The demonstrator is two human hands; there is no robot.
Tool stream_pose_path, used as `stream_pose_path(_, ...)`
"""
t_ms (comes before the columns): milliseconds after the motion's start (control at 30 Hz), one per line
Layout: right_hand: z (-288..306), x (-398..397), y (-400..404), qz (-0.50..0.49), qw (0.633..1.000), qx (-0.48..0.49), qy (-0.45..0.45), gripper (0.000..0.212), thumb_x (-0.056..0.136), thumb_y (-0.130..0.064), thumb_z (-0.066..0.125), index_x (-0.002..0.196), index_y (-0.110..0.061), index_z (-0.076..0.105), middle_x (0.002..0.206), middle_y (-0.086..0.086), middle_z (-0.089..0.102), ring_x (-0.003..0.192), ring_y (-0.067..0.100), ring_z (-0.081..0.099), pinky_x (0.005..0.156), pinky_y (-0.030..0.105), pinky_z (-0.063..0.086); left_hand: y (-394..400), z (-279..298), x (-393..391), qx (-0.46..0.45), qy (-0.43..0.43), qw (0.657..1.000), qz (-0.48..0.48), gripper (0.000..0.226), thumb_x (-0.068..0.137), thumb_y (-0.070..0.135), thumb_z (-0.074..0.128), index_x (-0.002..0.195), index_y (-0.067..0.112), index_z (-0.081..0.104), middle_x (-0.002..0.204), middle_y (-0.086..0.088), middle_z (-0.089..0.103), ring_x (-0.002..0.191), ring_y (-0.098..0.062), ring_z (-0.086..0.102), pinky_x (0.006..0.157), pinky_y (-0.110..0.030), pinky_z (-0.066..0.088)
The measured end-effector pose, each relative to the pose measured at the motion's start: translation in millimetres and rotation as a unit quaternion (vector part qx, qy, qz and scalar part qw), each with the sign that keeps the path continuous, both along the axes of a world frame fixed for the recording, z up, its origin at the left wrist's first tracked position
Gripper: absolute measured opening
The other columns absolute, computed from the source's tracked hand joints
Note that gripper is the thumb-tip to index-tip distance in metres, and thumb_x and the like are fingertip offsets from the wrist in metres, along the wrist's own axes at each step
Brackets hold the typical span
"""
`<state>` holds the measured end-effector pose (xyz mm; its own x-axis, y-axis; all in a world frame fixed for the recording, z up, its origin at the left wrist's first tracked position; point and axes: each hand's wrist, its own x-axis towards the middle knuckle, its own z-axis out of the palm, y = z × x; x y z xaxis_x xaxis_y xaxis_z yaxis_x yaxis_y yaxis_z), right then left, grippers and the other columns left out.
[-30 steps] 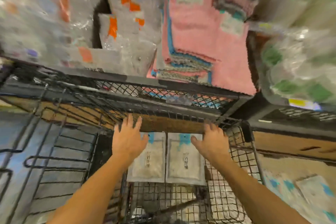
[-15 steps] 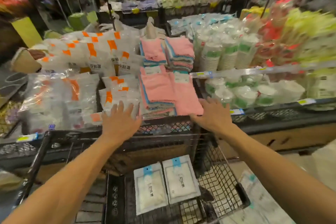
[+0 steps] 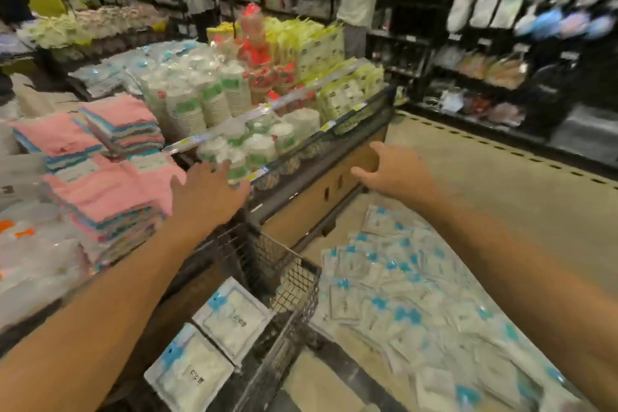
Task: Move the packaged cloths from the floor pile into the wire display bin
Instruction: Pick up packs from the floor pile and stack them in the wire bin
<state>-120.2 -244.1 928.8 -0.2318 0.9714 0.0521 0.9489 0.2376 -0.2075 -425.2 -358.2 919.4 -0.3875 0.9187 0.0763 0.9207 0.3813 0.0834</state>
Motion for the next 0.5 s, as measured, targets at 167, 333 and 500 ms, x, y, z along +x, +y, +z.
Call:
stream_pose_path(167,-2.6,129.7,-22.6,-0.109,0.994,-0.005,0.014,0.084,0.091,-0.075,0.05,0.157,-0.026,0.036,0.156,0.006,0.048,0.138,0.033,0.049,0.111,0.053,0.042,38.8,5.8,102.3,-0.004,0.011,0.994,-0.106,0.071,0.097,0.07,0.034,0.156,0.029,0.034,0.159,-0.011,0.036,0.145,-0.035,0.035,0.116,-0.059,0.031)
stream_pose_path(333,-22.3,244.6,-38.7,-0.171,0.985,-0.008,0.032,0.082,0.09,-0.072,0.054,0.155,-0.025,0.039,0.154,0.005,0.05,0.142,0.032,0.045,0.117,0.064,0.032,77.9,-5.5,203.1,-0.025,0.005,0.985,-0.17,0.077,0.094,0.075,0.03,0.158,0.031,0.031,0.163,-0.01,0.033,0.147,-0.035,0.034,0.116,-0.064,0.028)
stream_pose_path(500,-45.9,355.7,-47.9,-0.216,0.975,-0.028,0.032,0.082,0.091,-0.072,0.054,0.156,-0.025,0.037,0.156,0.006,0.048,0.143,0.033,0.044,0.118,0.065,0.03,103.8,-27.6,316.5,-0.048,0.0,0.976,-0.212,0.075,0.097,0.071,0.032,0.161,0.031,0.025,0.168,-0.009,0.024,0.151,-0.033,0.028,0.12,-0.064,0.021)
